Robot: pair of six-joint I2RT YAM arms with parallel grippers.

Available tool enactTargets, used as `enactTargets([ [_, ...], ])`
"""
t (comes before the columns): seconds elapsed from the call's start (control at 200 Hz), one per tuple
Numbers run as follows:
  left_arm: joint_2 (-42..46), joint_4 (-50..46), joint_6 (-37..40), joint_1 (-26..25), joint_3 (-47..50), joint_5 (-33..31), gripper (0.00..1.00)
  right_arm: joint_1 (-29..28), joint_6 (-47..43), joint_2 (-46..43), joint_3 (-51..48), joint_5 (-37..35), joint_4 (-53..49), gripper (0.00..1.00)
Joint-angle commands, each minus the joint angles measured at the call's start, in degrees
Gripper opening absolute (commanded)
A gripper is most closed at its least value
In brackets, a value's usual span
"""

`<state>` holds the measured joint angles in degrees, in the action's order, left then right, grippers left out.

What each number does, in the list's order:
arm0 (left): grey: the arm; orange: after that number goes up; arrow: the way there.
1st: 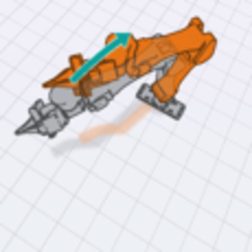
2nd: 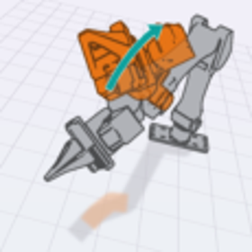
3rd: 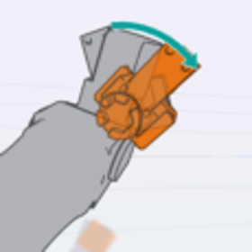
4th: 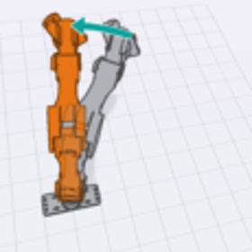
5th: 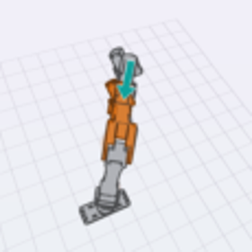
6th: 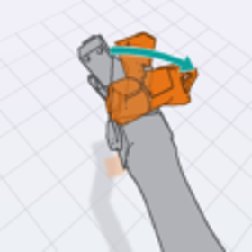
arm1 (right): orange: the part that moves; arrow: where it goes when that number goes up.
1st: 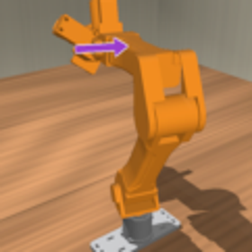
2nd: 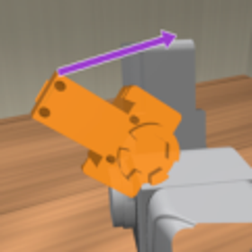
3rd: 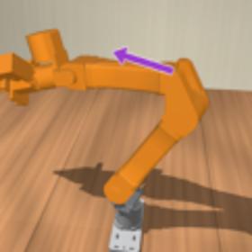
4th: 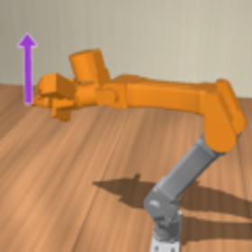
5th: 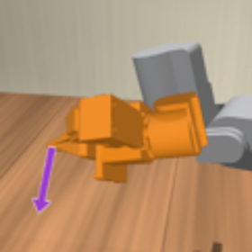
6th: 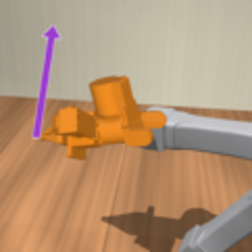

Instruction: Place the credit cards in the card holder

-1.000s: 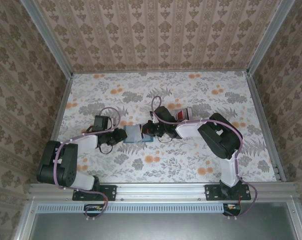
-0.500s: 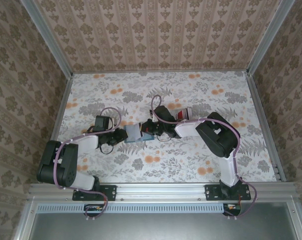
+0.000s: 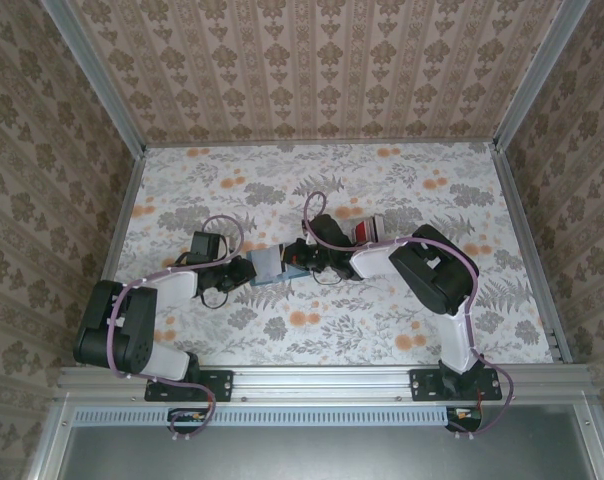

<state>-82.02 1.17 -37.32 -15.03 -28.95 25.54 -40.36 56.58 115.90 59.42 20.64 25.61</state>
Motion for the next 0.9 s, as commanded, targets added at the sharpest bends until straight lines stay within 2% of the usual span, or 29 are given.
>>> enactTargets([
  [0.0,-1.5,-2.8,-0.4,-0.8,0.5,-0.6,0.2,-0.7,-2.8,1.2,0.7,-2.6,-4.1,0.02],
  [0.345,-2.8,-2.6,-0.3,-1.1,-0.5,-0.5,0.2,-2.9,-10.8,2.1,7.6,-3.6,-17.0,0.04],
  [0.475,-2.8,-3.2,0.0,-1.2,-0.8,-0.8,0.19,-3.1,-11.9,2.3,8.3,-3.6,-18.7,0.05],
  [0.545,-2.7,-3.9,0.4,-1.1,-1.1,-1.0,0.19,-3.1,-12.3,2.2,8.3,-3.4,-19.4,0.02],
  [0.895,-1.9,-5.3,1.1,-0.8,-1.7,-1.6,0.19,-0.5,-12.6,-0.1,7.0,2.4,-20.5,0.01],
])
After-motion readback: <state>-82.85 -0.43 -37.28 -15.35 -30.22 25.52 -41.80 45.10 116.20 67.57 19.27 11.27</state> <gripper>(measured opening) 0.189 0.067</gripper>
